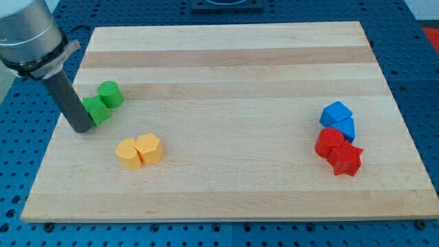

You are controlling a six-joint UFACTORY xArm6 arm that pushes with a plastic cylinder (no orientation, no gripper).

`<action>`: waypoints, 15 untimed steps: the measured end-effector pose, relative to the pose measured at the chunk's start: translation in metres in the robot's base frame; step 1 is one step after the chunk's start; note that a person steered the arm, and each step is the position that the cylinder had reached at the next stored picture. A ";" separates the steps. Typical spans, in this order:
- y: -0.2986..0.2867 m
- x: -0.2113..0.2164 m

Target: Point your arm at red star

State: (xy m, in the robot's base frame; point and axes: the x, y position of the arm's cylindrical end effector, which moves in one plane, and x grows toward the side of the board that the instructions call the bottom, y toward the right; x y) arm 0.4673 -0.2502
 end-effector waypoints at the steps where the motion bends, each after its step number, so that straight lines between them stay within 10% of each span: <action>1: 0.000 -0.001; 7: 0.094 -0.036; 15: 0.371 0.052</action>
State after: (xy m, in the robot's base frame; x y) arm 0.5191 0.1207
